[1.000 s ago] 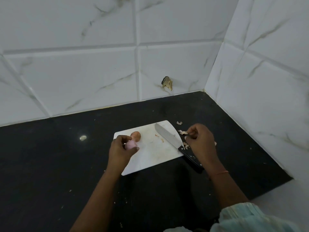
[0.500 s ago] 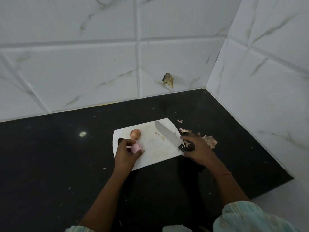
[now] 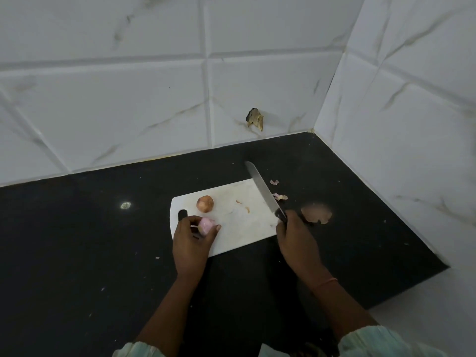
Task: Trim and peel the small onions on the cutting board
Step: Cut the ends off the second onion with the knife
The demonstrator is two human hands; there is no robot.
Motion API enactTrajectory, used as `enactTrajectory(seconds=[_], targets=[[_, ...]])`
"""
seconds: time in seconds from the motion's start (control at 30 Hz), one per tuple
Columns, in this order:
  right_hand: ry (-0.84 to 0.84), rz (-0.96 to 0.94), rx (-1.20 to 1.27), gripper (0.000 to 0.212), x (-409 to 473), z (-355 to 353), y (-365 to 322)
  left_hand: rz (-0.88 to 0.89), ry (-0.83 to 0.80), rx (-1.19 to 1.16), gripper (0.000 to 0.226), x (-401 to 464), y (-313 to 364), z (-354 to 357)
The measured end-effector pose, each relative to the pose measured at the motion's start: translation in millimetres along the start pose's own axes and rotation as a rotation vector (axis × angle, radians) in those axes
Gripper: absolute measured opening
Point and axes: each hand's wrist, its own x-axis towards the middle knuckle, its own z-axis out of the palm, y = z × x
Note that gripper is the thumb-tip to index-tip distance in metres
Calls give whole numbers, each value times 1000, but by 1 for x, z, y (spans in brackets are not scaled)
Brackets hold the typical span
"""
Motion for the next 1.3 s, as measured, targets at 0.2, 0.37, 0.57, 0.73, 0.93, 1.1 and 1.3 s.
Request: enactTrajectory(seconds=[0.2, 0.37, 0.57, 0.73, 0.93, 1.1, 1.3], targets=[[-133, -129, -25, 26, -27, 33, -25, -7, -5, -13, 42, -1, 3, 0], [-66, -48, -81, 21, -23, 22, -2, -14, -29, -42, 45, -1, 2, 0], [154, 161, 69, 34, -8, -13, 33, -88, 26, -123, 36, 13, 5, -3], [94, 96, 76, 24, -9, -15, 22, -76, -66, -103, 38, 53, 11, -18], [38, 109, 112, 13, -8, -6, 14, -94, -425, 85, 45, 91, 14, -21], [-46, 203, 145, 18, 2, -11, 23, -46, -518, 227, 46, 104, 24, -10], [-20, 250, 215, 28, 10, -25, 31, -21, -483, 344, 50, 109, 33, 3]])
